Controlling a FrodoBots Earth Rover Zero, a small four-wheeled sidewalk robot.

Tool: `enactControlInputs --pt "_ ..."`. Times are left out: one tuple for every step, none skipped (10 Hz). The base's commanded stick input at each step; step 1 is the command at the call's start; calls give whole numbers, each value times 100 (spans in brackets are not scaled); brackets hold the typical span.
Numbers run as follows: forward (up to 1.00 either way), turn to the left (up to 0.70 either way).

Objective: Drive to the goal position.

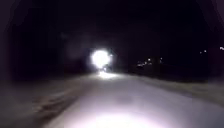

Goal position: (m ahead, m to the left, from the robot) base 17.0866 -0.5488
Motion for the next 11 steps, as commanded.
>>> enactControlInputs --pt "100 40" --pt "100 40" --pt "100 0" --pt "100 0" --pt "100 0" --pt "100 0" --pt "100 0" --pt "100 0" --pt "100 0" --pt "100 0" --pt "100 0"
